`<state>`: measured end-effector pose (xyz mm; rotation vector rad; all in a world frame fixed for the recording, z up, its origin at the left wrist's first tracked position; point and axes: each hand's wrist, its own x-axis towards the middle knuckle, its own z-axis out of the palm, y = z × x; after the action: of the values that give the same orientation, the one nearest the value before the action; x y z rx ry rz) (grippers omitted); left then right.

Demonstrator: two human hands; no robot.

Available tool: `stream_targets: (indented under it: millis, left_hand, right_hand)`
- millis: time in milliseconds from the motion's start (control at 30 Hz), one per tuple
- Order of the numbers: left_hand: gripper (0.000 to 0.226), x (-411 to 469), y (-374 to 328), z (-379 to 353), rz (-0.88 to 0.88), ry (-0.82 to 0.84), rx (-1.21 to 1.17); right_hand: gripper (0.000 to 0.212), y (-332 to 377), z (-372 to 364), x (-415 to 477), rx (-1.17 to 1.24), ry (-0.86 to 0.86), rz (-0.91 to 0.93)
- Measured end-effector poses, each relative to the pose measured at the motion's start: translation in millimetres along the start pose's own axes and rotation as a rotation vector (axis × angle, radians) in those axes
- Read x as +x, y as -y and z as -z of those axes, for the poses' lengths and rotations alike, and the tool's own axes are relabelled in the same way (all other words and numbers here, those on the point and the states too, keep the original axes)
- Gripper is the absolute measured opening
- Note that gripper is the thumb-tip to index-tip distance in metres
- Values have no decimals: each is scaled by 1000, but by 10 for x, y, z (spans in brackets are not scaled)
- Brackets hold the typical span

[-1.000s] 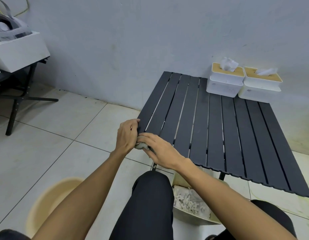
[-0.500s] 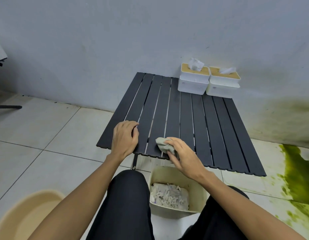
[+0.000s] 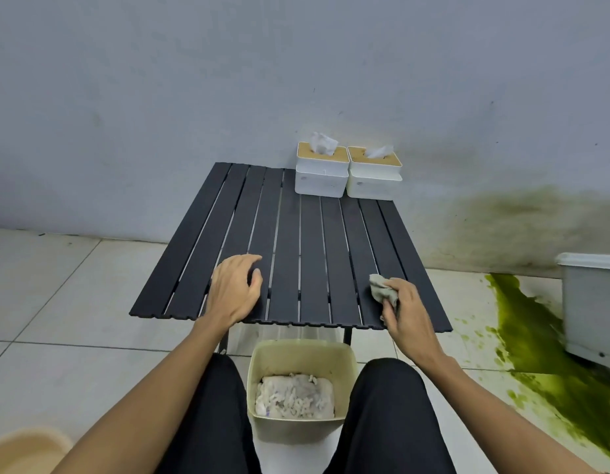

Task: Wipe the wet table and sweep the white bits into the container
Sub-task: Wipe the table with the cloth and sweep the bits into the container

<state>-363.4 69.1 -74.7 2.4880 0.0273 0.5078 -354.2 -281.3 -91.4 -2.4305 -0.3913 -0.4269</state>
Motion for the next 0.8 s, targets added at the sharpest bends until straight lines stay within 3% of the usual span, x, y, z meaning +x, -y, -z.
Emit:
stream_targets:
  millis: [133,433,633,800]
  left_hand:
    - [41,31,-106,-142,-34,40,30]
    - [48,136,-384,-511,-62,97,51]
    - [51,206,-502,-585,-65,117,44]
    - [51,197,-545,-630,-63,125,31]
  right_hand:
    - [38,-175,72,27,-103,-173,-175]
    - [44,-279,-8,380,-165,-134,-292]
    - [40,-299,11,419,-223,-106,-249]
    - [48,-330,72,342,-235,-93,-151]
